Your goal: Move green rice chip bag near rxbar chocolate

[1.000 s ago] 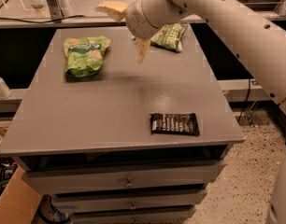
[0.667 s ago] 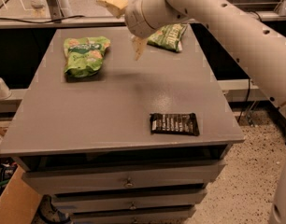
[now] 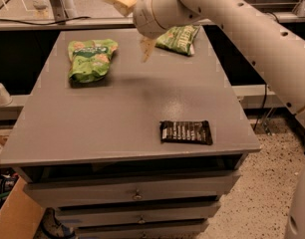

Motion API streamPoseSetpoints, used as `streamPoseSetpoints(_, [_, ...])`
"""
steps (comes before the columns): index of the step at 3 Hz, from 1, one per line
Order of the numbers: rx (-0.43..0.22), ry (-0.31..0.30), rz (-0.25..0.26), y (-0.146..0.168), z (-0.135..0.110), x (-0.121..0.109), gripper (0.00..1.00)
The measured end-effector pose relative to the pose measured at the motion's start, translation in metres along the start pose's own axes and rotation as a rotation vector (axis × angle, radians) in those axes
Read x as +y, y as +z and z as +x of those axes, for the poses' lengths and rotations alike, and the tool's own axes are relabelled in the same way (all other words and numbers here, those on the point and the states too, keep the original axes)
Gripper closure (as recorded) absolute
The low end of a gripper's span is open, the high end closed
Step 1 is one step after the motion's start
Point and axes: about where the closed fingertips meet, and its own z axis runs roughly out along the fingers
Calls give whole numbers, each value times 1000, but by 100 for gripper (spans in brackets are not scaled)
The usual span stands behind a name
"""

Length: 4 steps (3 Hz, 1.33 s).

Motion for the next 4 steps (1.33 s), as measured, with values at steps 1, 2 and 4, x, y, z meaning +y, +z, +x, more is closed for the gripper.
streamPoseSetpoints(1, [-47,-47,4,18,1,-15,0])
streamPoseSetpoints(2, [-107,-118,-37,46,-4,-33,0])
streamPoseSetpoints(4, [-117,-214,-180,80,-7,-29,0])
